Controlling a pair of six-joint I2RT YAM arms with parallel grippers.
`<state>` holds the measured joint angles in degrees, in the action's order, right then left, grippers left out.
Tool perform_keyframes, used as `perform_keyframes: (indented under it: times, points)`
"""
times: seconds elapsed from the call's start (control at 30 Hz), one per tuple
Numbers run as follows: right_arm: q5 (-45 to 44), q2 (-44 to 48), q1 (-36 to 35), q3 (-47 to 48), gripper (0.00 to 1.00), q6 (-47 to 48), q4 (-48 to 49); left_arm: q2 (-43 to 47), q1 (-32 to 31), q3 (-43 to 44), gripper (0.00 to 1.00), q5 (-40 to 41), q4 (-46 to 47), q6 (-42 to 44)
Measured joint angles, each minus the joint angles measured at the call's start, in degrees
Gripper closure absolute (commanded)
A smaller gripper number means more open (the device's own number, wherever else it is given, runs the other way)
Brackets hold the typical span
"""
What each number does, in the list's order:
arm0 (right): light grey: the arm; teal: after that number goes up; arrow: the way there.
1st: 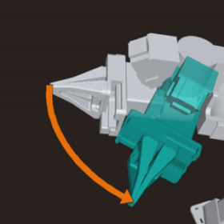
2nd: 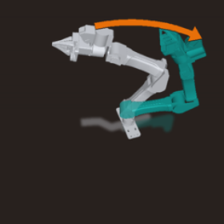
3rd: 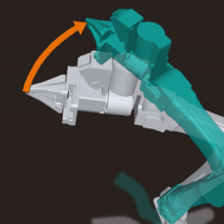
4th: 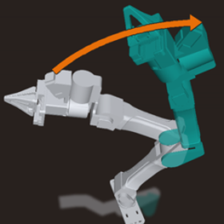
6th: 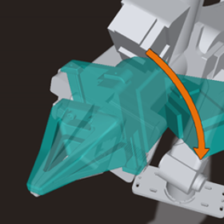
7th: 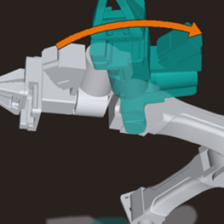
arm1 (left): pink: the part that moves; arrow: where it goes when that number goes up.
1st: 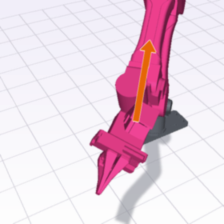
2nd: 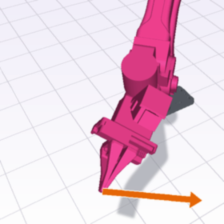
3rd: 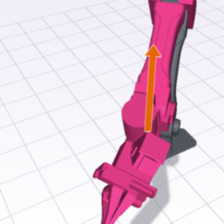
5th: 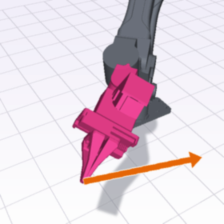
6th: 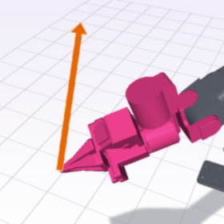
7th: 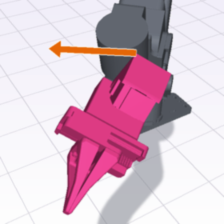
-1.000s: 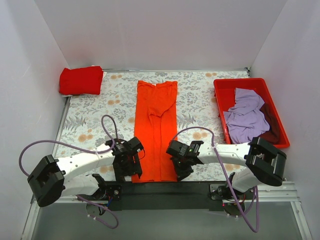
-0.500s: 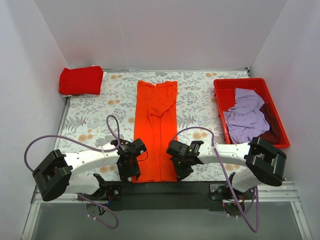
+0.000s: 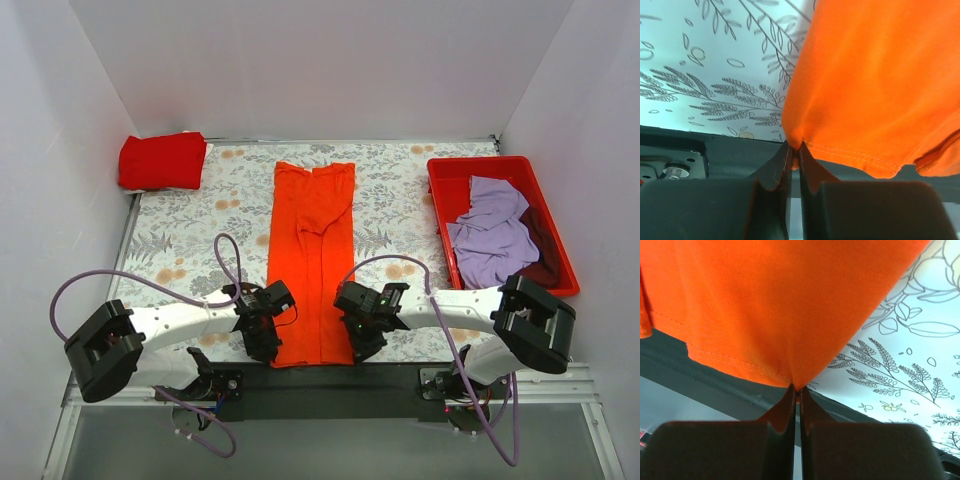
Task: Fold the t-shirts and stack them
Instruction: Fold the tshirt
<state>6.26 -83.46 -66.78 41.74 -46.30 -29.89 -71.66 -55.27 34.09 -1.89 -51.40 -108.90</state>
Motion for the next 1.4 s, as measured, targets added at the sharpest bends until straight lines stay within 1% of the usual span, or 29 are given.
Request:
perform_keyframes:
  times: [0.23,0.33,0.4,0.53,0.63,0.77,0.93,1.17,1.4]
  points:
    - [-1.7,3.3,-0.1,-1.3,0.99,1.0,-2.1,3.9,-2.8,-0.7,1.00,-0.2,-1.3,-2.3]
    - [-4.2,6.2,1.3,-1.0,0.99,2.4,-3.9,4.1,-2.9,3.8,1.00,3.2,-4.1,-2.5]
    - [-5.6,7.6,4.0,-0.1,0.99,4.1,-5.2,3.7,-2.3,8.3,1.00,6.3,-4.7,-1.5]
    - [-8.5,7.9,11.7,4.4,0.99,8.5,-7.0,0.9,2.7,15.2,1.00,11.3,-2.7,2.5]
    - [-11.3,7.0,16.5,10.0,0.99,12.5,-7.6,-2.0,7.8,16.9,1.00,14.2,1.2,6.4]
    - [-14.3,3.0,20.7,18.2,0.99,17.8,-6.9,-6.5,13.5,18.1,1.00,16.6,6.1,11.6]
    - [-15.1,-3.1,24.4,25.1,0.99,22.9,-5.6,-10.8,19.1,23.4,1.00,18.7,11.3,18.1]
    - [-14.3,-12.2,28.8,33.8,0.99,28.0,-4.7,-16.9,25.9,31.2,1.00,19.0,17.7,25.8]
    - [-12.3,-18.1,31.9,39.9,0.99,30.9,-4.1,-24.8,28.7,34.5,1.00,18.3,22.2,30.6]
